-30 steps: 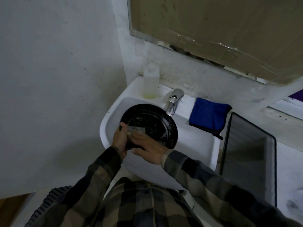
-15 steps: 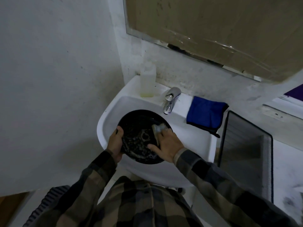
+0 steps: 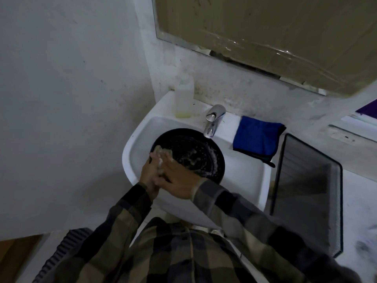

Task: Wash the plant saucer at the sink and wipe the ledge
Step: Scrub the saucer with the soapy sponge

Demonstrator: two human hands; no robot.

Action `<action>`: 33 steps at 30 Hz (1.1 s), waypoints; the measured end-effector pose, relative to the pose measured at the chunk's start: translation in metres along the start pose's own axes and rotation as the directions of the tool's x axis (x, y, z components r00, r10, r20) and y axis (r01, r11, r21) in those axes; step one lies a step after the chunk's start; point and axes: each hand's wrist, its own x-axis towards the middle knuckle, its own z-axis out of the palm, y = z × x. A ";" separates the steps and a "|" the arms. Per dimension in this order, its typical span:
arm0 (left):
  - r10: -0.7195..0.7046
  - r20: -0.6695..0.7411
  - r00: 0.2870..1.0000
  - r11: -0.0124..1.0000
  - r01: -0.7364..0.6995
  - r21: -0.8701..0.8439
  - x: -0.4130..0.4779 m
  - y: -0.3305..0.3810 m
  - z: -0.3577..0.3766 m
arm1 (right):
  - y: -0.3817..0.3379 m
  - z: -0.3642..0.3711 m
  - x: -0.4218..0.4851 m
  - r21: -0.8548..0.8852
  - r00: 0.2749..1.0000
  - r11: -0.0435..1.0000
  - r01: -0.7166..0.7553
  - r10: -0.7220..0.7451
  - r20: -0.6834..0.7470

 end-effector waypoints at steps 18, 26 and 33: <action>-0.013 -0.163 0.986 0.998 0.002 -0.066 0.001 -0.002 -0.013 | -0.002 0.005 -0.067 0.014 0.981 0.997 -0.080 0.076 0.177; 0.020 -0.020 1.000 1.000 -0.020 0.008 -0.007 -0.005 0.002 | 0.002 -0.005 0.000 -0.118 0.998 0.991 -0.066 0.065 -0.007; 0.033 -0.096 0.995 0.999 -0.035 -0.025 -0.008 0.005 -0.017 | 0.051 -0.041 -0.026 -0.424 0.914 0.833 -0.356 0.406 0.030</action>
